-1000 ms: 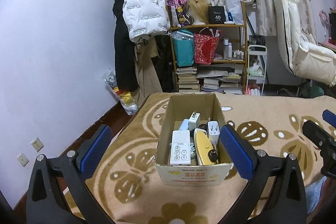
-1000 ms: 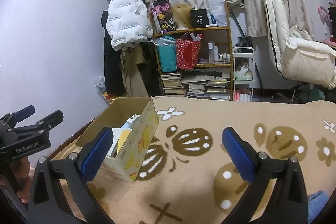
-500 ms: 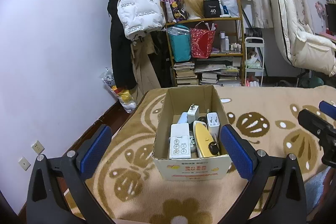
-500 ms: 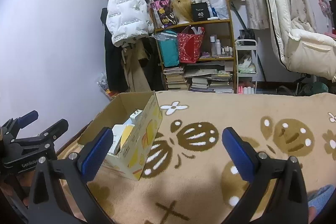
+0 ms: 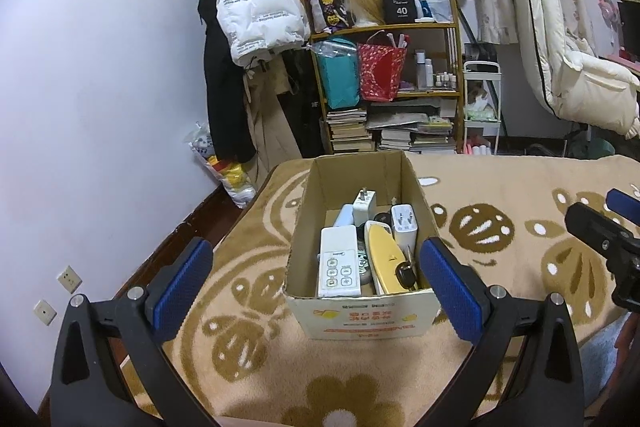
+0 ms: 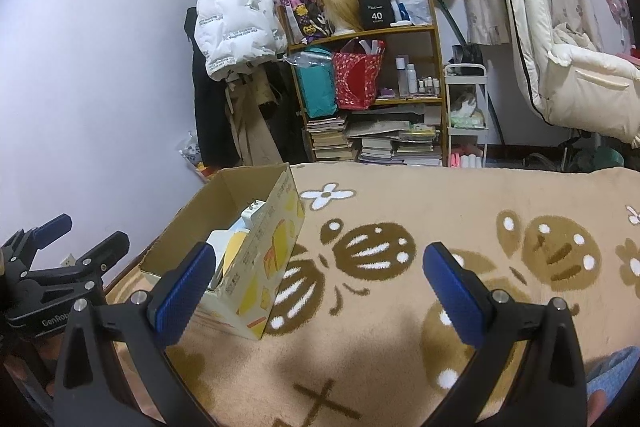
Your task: Organize rigid objects
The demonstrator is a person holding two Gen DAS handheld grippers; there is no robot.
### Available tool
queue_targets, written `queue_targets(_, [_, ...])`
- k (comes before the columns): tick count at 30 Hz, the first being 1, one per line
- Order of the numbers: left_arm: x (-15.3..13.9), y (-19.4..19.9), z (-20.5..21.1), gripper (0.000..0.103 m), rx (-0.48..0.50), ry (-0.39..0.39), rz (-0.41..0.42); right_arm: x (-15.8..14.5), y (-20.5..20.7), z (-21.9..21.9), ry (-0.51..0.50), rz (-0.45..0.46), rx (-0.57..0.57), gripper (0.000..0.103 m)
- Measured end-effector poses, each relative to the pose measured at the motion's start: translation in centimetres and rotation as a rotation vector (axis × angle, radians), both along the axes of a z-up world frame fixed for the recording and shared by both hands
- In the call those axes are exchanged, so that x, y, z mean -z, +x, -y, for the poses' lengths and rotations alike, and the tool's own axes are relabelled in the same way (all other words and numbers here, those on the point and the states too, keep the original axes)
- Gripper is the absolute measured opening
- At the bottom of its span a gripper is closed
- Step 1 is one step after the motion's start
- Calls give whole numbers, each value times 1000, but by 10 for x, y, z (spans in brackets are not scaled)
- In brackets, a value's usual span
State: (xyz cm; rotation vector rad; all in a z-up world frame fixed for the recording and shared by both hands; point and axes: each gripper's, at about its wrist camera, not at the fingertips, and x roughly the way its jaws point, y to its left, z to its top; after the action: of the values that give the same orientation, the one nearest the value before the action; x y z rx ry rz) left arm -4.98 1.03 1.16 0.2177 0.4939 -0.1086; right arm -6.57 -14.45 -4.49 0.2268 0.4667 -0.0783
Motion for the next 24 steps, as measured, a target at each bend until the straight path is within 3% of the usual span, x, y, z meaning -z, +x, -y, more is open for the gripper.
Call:
queue_targets(11, [-1, 2, -10, 102, -18, -48, 3, 2, -2, 3, -2, 4, 11, 103])
queue_targets(24, [-2, 2, -12, 102, -17, -50, 3, 2, -2, 4, -3, 2, 12, 103])
